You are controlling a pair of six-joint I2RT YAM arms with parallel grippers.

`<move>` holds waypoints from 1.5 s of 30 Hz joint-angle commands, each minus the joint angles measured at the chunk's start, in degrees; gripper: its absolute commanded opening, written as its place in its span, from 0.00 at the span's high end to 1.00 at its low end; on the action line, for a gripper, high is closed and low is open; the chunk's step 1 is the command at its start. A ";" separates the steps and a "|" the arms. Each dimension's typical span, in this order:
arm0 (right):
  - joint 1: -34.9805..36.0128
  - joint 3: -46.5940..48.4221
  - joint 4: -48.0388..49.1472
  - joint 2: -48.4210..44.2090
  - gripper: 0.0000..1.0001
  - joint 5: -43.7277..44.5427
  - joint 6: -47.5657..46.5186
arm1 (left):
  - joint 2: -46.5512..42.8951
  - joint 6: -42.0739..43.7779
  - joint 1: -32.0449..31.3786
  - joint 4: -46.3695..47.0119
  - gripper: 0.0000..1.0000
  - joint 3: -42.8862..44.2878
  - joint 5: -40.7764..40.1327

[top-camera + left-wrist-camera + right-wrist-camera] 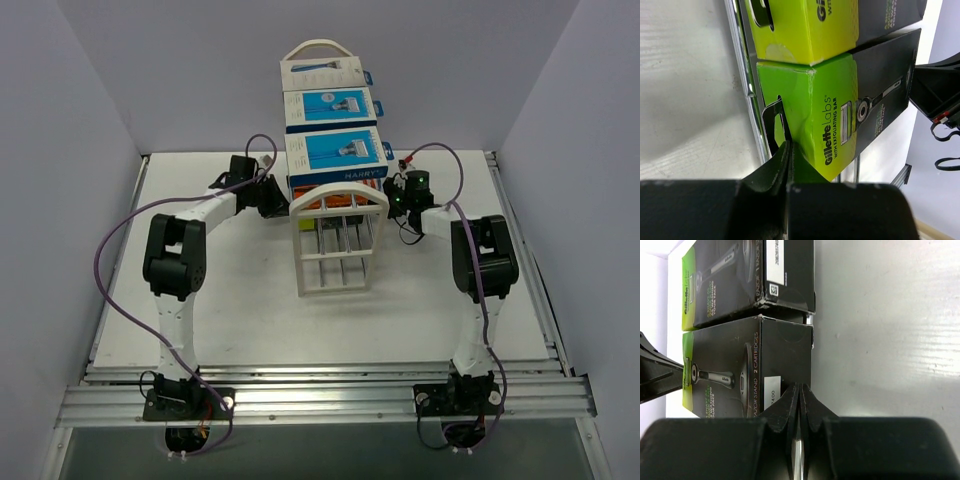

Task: Place and organize the shaving razors onto the shelf
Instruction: Place the shaving razor onto shelf

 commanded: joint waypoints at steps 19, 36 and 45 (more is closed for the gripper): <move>2.11 3.00 4.03 3.27 1.00 -7.23 3.01 | 2.91 -1.24 -0.11 2.46 0.98 7.45 4.48; 1.14 1.87 0.87 0.29 0.66 -5.39 2.48 | -1.56 -1.06 1.82 1.67 0.79 2.18 1.67; -4.22 -2.09 2.19 -3.93 0.63 -6.70 3.71 | -7.10 -1.50 4.46 5.45 0.57 -1.95 3.52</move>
